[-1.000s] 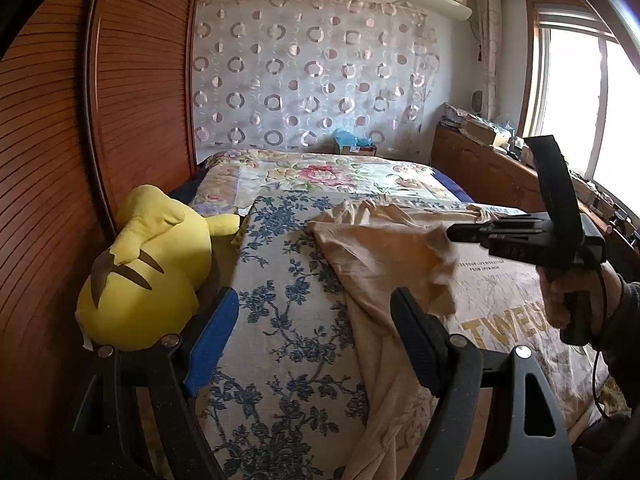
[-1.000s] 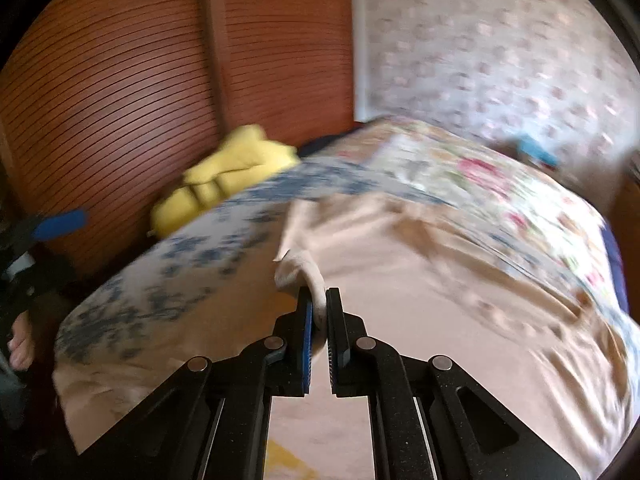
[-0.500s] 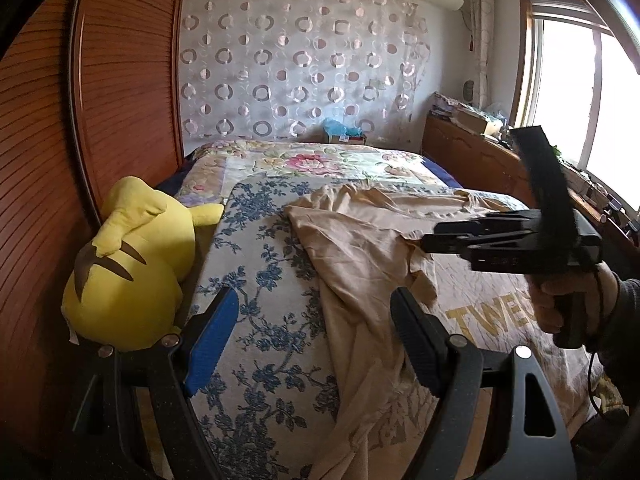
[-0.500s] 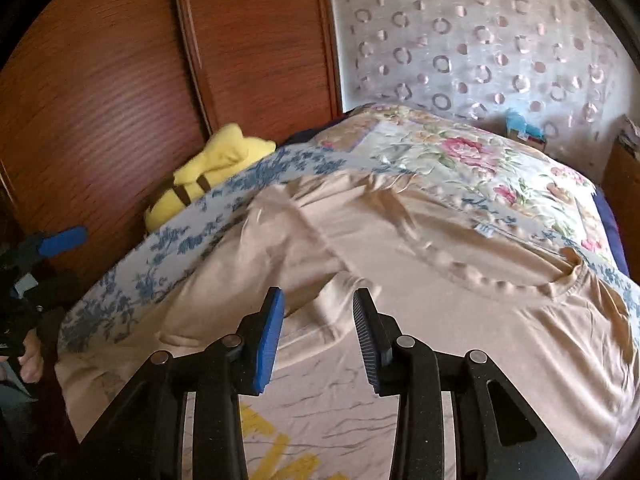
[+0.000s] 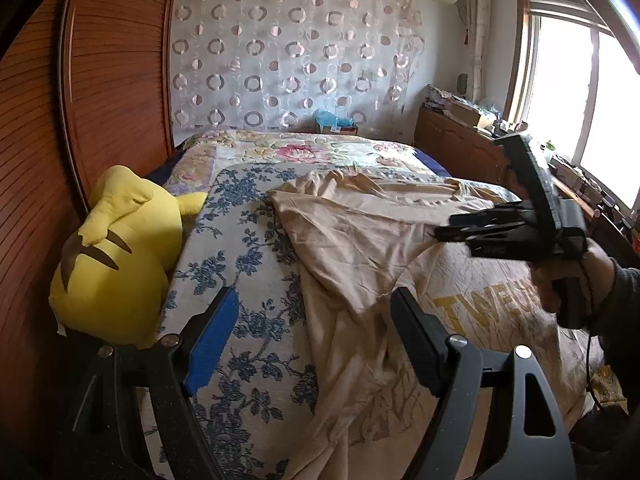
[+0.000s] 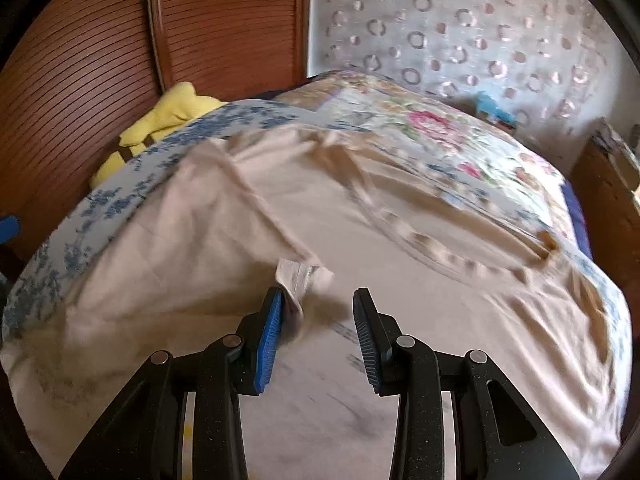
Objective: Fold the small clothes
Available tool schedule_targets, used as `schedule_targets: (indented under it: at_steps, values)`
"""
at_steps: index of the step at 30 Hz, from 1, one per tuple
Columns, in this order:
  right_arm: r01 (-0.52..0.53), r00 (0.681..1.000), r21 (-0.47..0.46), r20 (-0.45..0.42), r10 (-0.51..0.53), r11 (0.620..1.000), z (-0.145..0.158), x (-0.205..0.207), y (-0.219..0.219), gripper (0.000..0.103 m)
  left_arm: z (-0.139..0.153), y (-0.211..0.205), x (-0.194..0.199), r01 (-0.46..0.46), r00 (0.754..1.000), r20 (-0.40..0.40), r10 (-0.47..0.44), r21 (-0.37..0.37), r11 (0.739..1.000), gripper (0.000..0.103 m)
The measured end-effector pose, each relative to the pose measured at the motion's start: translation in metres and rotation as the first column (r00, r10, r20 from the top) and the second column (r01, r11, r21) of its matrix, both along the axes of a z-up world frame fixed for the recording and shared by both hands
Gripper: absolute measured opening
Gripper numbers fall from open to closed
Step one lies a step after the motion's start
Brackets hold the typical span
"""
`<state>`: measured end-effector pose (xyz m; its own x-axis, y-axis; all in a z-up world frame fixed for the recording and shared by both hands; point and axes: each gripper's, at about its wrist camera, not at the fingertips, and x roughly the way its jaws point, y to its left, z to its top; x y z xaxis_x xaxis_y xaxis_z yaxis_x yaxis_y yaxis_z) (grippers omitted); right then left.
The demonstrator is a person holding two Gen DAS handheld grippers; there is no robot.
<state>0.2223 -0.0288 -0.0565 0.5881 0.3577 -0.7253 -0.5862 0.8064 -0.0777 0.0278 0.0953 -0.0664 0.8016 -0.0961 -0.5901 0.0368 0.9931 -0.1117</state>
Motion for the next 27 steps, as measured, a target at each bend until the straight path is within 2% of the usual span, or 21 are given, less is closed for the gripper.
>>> schedule_targets:
  at_steps: [8,11,13,21,27]
  values:
    - [0.034,0.999,0.099,0.005,-0.035,0.995,0.010,-0.023,-0.059,0.037,-0.004,-0.020,0.011,0.059,0.998,-0.025,-0.058,0.001,0.998,0.079]
    - [0.033,0.999,0.138,0.013,-0.035,0.990,0.015,-0.037,-0.073,0.037,-0.008,-0.028,0.019,0.088,0.994,-0.061,-0.088,0.001,0.996,0.063]
    - [0.034,0.999,0.163,0.010,-0.036,0.986,0.017,-0.043,-0.084,0.037,-0.013,-0.032,0.028,0.104,0.989,-0.101,-0.105,-0.010,0.995,0.049]
    - [0.056,0.998,0.166,0.008,-0.058,0.984,0.005,-0.064,-0.110,0.037,-0.022,-0.052,0.040,0.138,0.976,-0.171,-0.134,0.013,0.990,0.036]
    - [0.075,0.997,0.148,-0.031,-0.072,0.986,-0.007,-0.060,-0.124,0.037,-0.022,-0.060,0.041,0.158,0.971,-0.183,-0.151,0.022,0.987,0.025]
